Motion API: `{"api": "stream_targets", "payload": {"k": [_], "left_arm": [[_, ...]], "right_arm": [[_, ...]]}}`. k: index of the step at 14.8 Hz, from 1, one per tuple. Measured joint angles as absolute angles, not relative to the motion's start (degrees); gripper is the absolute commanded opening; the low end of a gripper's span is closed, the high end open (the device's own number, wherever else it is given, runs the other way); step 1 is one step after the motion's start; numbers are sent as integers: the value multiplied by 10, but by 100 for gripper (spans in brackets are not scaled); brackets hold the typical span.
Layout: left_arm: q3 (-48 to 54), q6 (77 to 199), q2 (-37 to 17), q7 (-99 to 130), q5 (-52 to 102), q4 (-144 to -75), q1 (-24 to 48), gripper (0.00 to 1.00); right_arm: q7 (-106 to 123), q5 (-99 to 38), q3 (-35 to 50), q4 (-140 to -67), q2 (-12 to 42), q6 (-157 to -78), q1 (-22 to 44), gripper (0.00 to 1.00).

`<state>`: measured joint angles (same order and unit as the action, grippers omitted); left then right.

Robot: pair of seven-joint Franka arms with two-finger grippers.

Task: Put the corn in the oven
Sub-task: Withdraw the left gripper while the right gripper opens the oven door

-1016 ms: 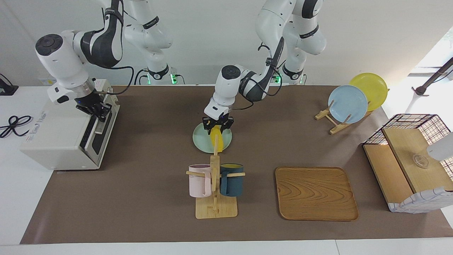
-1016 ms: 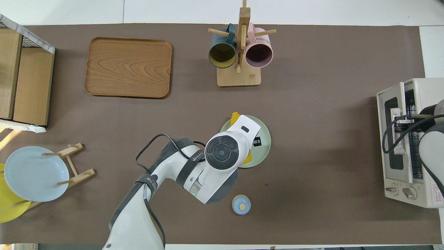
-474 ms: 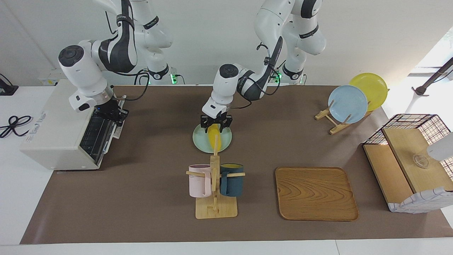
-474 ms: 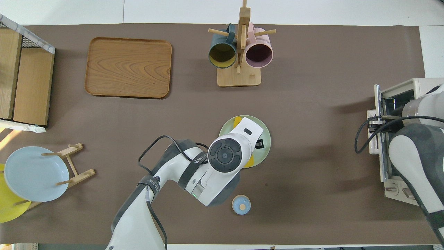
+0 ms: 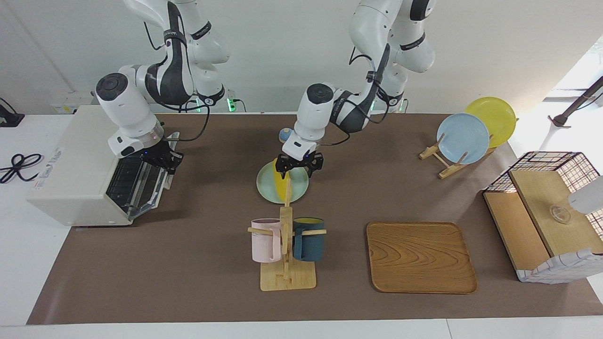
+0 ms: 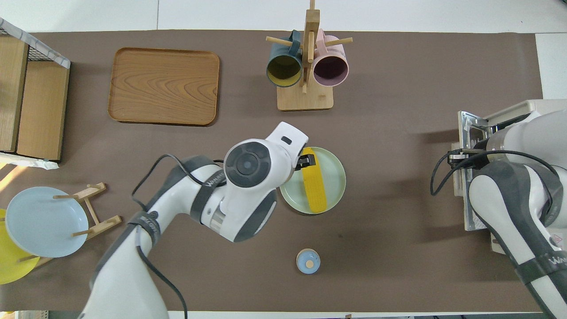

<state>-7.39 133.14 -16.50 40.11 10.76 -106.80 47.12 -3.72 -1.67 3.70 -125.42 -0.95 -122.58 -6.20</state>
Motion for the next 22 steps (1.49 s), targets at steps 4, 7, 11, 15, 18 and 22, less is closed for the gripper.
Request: {"api": "stream_targets", "payload": {"k": [4,7,11,15,18,22], "left_arm": [[-78,1195,-124,283,106,-1008,340,100],[-79,1141,-113,212,96,-978,262,100],[-80,1094,-86,110,91,-970,194,100],[-79,1046,-47,53,39,-970,169,100],[-80,1011,-22,24,13,-970,156,100],[-78,960,7,21,10,-970,155,100]], "right_arm": [[-49,-17,39,-1294,3,-1297,-47,0],[-49,-17,42,-1306,10,-1322,-45,0],[-49,-17,44,-1314,18,-1339,-45,0],[-49,-17,46,-1341,32,-1395,-43,0],[-50,-16,46,-1344,53,-1419,-43,0],[-80,-9,43,-1345,53,-1420,-36,0]]}}
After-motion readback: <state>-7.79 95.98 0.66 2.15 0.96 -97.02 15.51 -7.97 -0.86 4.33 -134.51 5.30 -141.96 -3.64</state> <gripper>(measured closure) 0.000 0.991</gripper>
